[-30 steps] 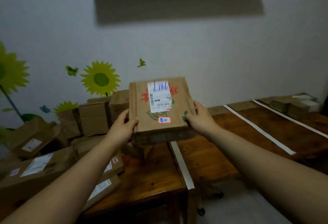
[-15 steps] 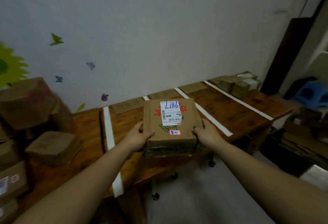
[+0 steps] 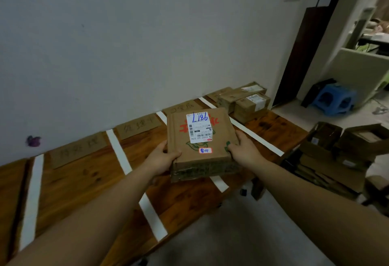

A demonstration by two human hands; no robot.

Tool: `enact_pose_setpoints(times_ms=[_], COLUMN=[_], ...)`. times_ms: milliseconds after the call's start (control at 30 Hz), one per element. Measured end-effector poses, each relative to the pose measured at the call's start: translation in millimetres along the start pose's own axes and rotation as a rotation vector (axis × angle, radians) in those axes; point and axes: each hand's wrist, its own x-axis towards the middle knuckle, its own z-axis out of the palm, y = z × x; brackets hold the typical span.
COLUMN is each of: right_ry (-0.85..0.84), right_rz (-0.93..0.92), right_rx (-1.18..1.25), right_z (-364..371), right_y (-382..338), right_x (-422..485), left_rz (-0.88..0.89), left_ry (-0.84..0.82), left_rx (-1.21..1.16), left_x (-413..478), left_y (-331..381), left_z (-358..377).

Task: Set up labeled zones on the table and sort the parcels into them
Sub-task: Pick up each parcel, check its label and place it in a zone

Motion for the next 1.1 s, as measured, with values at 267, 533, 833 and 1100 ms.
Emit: enact_pose_setpoints(times_ms=[267, 533, 833, 1100], right_ry=[-0.034, -0.167, -0.487, -0.663], right_rz=[0.024, -0.018, -0.163, -0.448], right_rx=[-0.170, -0.365, -0.338, -0.570], right_z=[-19.4, -35.8, -66.5, -82.9], right_y=[0.7, 13.5, 60.9, 103.5], right_x=[123.9, 239.3, 336.8, 352.3], left_rz=[-0.064, -0.117, -0.246, -0.163], left_ry=[-0.034, 0.059, 0.288, 0.253], left_rx=[-0.071, -0.091, -0.181, 0.273], left_x=[116.3, 184.5, 222.9, 218.5], left_y=[27.4, 45.9, 57.7, 37.8], left_z=[45.5, 84.5, 156.6, 198.8])
